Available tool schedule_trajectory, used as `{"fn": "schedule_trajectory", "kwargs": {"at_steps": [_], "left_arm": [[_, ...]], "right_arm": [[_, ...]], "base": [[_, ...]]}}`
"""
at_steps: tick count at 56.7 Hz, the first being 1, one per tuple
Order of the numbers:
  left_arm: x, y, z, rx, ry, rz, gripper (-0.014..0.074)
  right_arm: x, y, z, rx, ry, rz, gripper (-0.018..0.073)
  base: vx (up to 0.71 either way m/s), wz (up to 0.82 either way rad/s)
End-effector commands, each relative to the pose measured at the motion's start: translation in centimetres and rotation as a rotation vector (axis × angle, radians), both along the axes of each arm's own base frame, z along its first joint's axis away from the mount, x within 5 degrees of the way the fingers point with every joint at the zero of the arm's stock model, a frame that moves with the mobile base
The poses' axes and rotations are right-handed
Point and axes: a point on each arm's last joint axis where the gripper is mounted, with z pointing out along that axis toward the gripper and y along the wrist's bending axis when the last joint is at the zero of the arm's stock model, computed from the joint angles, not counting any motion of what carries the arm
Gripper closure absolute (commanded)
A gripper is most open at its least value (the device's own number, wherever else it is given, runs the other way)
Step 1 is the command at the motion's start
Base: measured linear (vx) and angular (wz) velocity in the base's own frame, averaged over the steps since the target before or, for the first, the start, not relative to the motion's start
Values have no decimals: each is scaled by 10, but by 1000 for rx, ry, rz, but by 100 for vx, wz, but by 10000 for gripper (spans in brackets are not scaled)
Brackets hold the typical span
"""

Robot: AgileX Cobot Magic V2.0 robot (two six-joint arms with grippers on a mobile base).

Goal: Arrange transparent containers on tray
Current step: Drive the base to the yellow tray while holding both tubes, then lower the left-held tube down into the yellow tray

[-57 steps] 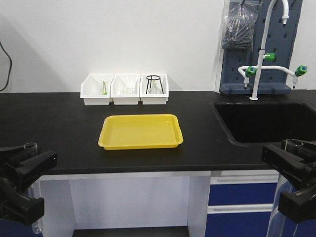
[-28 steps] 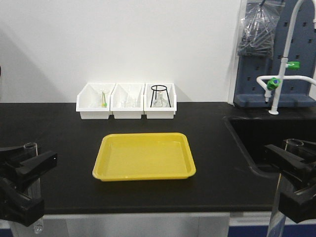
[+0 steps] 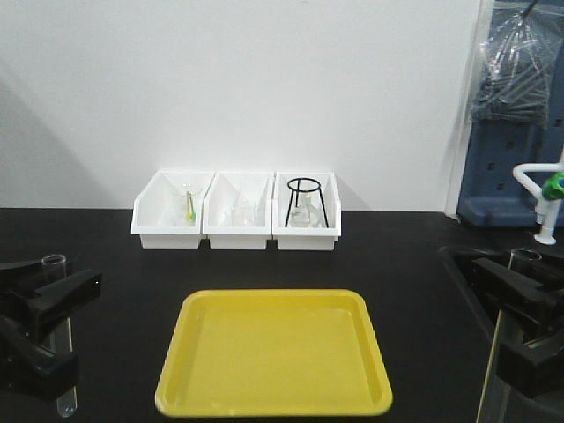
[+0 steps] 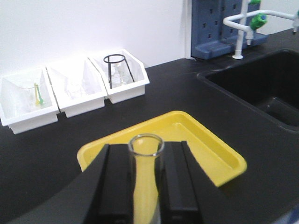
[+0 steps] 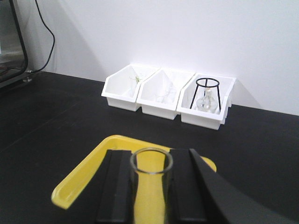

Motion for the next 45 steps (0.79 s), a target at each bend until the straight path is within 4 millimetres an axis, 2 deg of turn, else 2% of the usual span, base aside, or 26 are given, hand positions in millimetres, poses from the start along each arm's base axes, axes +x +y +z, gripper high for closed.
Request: {"fn": "schedule_trajectory", "kwargs": {"at_steps": [1, 24, 45], "left_arm": [[-3, -1, 18, -58, -100, -18, 600], [-3, -1, 18, -58, -100, -18, 600], [-3, -1, 18, -58, -100, -18, 600]], "right_arm": [[-3, -1, 19, 43, -114, 9, 571], [-3, -1, 19, 43, -114, 9, 571], [-3, -1, 19, 43, -114, 9, 571]], "base": [[36, 5], [29, 1], [8, -2]]}}
